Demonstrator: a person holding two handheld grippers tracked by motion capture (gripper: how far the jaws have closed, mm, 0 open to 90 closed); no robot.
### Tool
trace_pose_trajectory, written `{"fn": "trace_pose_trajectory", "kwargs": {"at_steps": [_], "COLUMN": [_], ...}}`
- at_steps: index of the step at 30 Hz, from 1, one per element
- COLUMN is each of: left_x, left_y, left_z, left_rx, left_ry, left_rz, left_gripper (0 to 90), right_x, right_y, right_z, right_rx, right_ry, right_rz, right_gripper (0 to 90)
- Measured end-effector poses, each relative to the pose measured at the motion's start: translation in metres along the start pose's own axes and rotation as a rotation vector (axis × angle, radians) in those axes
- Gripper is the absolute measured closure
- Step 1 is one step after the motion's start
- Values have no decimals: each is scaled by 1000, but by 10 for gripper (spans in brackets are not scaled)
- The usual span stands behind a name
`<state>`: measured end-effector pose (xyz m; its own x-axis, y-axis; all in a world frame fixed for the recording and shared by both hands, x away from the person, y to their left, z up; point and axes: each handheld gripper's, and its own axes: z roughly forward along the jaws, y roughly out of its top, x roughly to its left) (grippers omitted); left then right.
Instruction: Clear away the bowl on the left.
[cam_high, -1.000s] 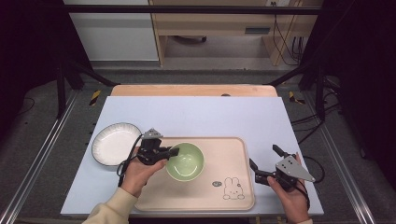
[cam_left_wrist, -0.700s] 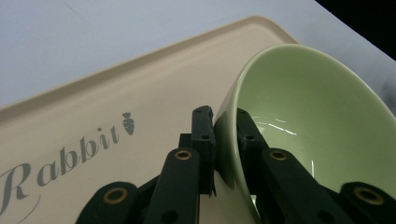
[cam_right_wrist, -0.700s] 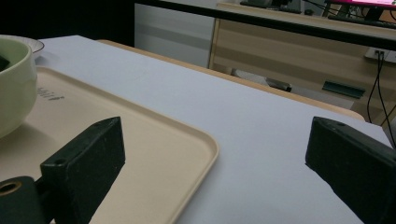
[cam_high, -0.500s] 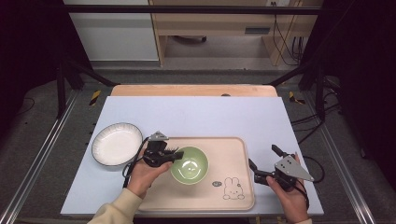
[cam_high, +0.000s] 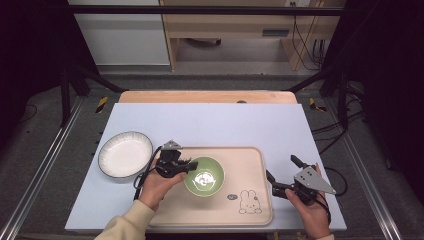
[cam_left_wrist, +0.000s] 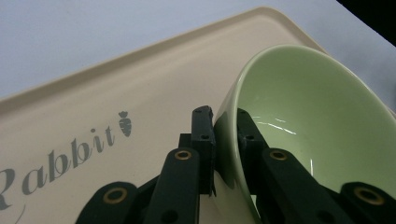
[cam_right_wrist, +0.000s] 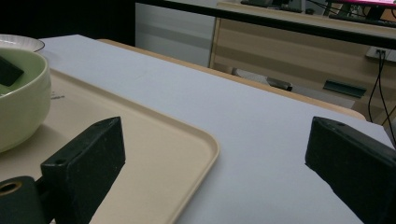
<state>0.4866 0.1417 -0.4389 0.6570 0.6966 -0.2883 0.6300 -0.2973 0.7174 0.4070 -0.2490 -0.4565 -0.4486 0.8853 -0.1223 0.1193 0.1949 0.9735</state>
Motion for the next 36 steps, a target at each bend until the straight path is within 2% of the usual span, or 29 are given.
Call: {"fn": "trace_pose_trajectory", "kwargs": {"at_steps": [6,14,21,30,36], "left_x": [0,1,0,3,6], "left_y": [0,0,0,0,0], "left_z": [4,6,9,11,12], "left_rx": [19,15,31,35,55], "left_ry": [3,3,2,-8,-15], "left_rz": [7,-1,3,-12,-28], "left_gripper": [814,814,812,813,816], "right_x": [0,0,0,0,0], "right_y": [0,0,0,0,0], "right_z": [0,0,0,0,0], "right_rx": [0,2,2,5,5], "right_ry": [1,2,2,4,5], "right_rz": [1,1,1,1,0], "right_gripper": [50,51,51,52,52]}}
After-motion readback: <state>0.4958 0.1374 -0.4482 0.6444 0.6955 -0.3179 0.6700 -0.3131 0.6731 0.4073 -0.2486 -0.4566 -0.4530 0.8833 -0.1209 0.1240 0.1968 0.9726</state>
